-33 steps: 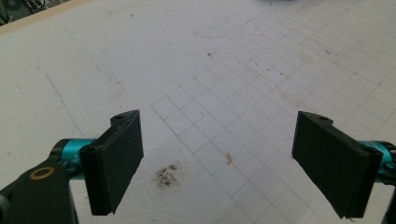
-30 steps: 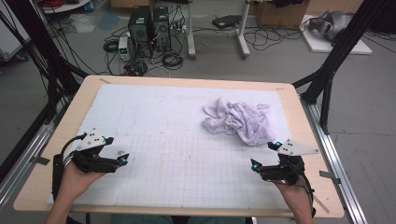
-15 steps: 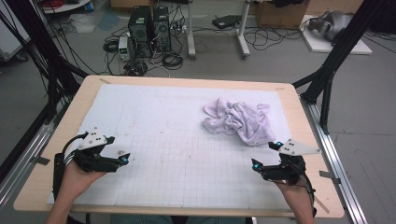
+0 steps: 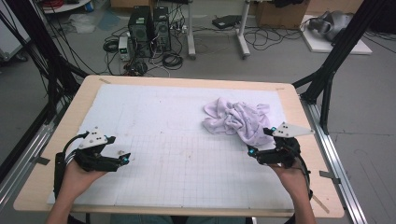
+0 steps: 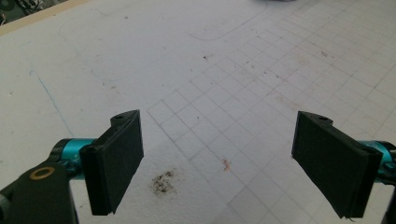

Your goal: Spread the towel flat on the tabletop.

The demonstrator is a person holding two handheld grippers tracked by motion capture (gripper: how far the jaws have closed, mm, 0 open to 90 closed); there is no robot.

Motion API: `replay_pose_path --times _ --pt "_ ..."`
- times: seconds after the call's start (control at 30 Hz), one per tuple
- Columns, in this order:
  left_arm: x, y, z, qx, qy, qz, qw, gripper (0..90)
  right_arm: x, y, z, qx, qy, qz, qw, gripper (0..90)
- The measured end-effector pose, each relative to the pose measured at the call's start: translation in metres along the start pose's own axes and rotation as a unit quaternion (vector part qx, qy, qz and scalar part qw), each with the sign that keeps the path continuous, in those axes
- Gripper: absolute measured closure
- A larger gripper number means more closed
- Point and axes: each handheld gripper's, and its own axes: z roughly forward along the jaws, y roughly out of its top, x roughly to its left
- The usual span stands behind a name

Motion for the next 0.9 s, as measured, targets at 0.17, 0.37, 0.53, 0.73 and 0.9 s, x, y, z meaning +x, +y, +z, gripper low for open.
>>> replay_pose_path --times 0.17,0.37,0.53,0.73,0.9 --pt "0.001 0.002 0.001 -0.001 -0.001 0.0 1.0 16.9 -0.01 0.019 0.017 0.008 -0.002 -0.007 0.9999 10.4" --pt "0.003 0.003 0.003 -0.002 -0.002 -0.004 1.0 16.9 -0.022 0.032 0.035 0.019 -0.001 -0.01 0.9998 17.0" --pt "0.004 0.003 0.004 0.002 -0.005 -0.002 1.0 17.1 -0.033 0.039 0.059 0.046 -0.007 -0.013 0.9988 20.8" --pt "0.005 0.002 0.005 0.0 -0.005 -0.007 1.0 17.1 -0.042 0.03 0.085 0.092 -0.015 -0.004 0.9956 21.6" --pt "0.006 -0.002 0.007 0.001 -0.004 -0.011 0.9999 17.2 -0.043 0.025 0.105 0.124 -0.034 -0.018 0.9915 32.6"
